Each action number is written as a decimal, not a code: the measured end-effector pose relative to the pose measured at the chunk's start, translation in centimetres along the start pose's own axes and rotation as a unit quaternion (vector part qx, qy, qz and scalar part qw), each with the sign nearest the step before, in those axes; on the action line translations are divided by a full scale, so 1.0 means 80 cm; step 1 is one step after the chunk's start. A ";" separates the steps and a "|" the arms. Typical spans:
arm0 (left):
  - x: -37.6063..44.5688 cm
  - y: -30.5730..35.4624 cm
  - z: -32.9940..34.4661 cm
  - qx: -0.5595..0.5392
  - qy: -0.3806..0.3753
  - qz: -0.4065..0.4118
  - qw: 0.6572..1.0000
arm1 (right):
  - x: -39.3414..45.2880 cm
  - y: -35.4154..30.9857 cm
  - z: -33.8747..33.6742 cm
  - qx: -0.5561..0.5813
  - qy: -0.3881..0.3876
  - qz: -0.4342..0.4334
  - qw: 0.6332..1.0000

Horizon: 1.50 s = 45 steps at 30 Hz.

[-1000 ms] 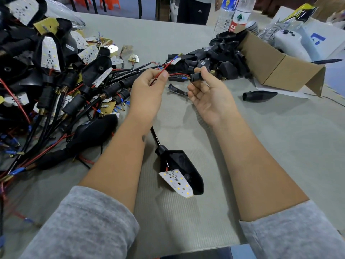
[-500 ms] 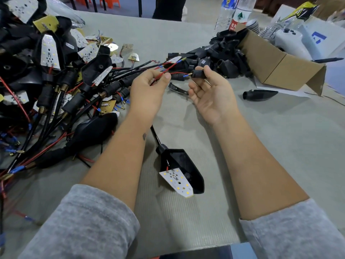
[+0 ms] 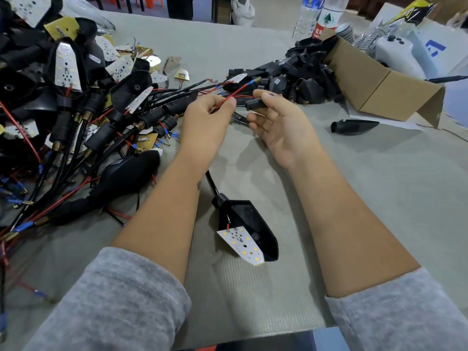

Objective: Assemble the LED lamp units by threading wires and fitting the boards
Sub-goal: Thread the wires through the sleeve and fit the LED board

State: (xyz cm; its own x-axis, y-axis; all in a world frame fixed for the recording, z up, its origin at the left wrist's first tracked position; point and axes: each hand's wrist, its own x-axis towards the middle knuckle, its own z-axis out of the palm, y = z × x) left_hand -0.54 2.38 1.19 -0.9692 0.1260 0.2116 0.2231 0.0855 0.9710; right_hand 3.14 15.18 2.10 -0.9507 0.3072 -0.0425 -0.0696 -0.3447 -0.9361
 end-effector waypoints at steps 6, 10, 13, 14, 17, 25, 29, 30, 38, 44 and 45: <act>0.003 0.011 0.001 -0.074 0.016 -0.085 0.993 | -0.001 0.000 0.001 0.011 0.010 -0.003 1.000; -0.002 0.011 0.002 -0.053 0.000 -0.072 0.996 | -0.002 -0.001 0.000 0.020 0.018 -0.006 1.000; -0.004 0.009 0.003 -0.032 -0.011 -0.065 0.997 | -0.001 -0.001 -0.001 0.025 0.026 -0.007 0.999; -0.004 0.008 0.003 -0.030 -0.014 -0.063 0.997 | -0.001 -0.002 -0.002 0.026 0.028 -0.008 0.999; -0.004 0.009 0.004 -0.019 -0.033 -0.046 0.998 | 0.000 -0.002 -0.002 0.025 0.026 -0.009 0.999; -0.006 0.004 0.012 -0.001 -0.033 0.004 0.999 | -0.002 0.001 0.005 -0.029 0.000 -0.026 0.999; -0.005 0.003 0.008 -0.033 -0.004 0.005 0.999 | -0.001 0.002 0.006 -0.028 0.012 -0.026 0.999; -0.005 0.003 0.007 -0.038 -0.002 0.006 0.999 | -0.001 0.003 0.006 -0.028 0.013 -0.026 0.999; -0.009 0.008 0.007 -0.104 -0.010 -0.011 0.994 | 0.000 0.003 0.004 -0.043 -0.002 -0.032 0.999; -0.004 0.012 0.007 -0.111 0.010 -0.057 0.992 | 0.003 0.006 0.005 -0.049 0.004 -0.037 0.998; -0.004 0.012 0.006 -0.116 0.013 -0.059 0.991 | 0.003 0.006 0.005 -0.048 0.004 -0.037 0.998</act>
State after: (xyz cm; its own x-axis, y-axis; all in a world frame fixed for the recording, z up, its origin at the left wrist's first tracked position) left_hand 0.03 2.90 1.98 -0.9901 0.1031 0.0957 0.0817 -0.1323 0.9878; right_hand 2.74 14.76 1.75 -0.9414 0.3364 0.0255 -0.1101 -0.2347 -0.9658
